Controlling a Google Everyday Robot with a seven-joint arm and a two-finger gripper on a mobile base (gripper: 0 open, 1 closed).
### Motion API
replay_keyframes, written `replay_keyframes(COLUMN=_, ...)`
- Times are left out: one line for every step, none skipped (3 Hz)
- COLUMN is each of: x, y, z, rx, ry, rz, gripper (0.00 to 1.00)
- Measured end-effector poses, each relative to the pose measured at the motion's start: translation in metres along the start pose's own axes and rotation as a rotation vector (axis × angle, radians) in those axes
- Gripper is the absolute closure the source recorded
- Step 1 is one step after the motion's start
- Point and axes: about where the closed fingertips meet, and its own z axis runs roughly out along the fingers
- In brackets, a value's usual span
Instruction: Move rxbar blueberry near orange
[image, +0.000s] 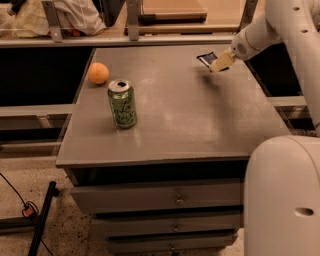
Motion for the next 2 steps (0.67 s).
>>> replay_keyframes(x=-0.021, y=-0.002, z=-0.035, rx=0.01, ry=-0.114, rz=-0.04, gripper=1.0)
replay_keyframes(x=-0.033, y=-0.001, z=-0.057, rx=0.016, ry=-0.173, rz=-0.07, gripper=1.0)
